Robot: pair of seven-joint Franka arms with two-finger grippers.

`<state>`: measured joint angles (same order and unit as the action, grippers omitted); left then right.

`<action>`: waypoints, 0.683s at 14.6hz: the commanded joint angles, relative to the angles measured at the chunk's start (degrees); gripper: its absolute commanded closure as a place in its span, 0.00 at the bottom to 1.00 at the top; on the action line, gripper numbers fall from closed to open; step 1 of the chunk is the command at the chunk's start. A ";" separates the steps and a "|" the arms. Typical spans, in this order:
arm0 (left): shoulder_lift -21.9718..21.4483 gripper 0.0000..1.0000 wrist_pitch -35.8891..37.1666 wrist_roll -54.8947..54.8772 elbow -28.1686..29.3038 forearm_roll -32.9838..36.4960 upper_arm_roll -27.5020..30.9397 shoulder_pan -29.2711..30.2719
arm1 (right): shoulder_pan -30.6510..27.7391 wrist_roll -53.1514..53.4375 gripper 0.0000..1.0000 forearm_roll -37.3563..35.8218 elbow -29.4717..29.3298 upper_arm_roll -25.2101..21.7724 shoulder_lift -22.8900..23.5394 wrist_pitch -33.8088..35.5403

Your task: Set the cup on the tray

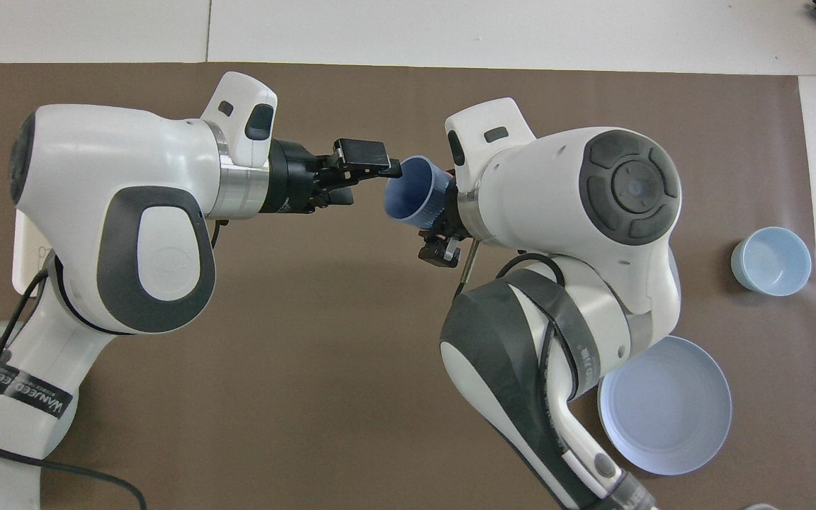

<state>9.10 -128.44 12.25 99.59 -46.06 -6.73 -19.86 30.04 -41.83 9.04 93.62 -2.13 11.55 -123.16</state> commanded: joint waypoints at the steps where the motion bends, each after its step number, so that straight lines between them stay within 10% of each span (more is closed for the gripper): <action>1: -2.16 0.19 -1.81 -0.47 3.94 -1.31 0.92 -2.29 | 0.19 1.23 1.00 -1.57 -1.86 -0.24 0.84 1.25; 4: -2.33 0.57 -1.11 -0.47 3.95 -1.05 0.92 -2.46 | 0.10 1.23 1.00 -1.57 -1.86 -0.24 0.76 0.99; 5: -2.25 1.00 -0.33 -0.82 3.77 -0.35 1.01 -2.47 | 0.10 1.23 1.00 -1.57 -1.86 -0.24 0.84 0.99; 10: -1.98 1.00 -0.06 -0.91 2.89 -0.08 1.10 -2.55 | 0.01 1.23 1.00 -1.57 -1.86 -0.24 0.85 0.64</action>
<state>8.61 -128.69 12.04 100.92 -46.10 -6.64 -21.52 30.09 -41.83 9.00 93.35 -2.26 11.76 -123.09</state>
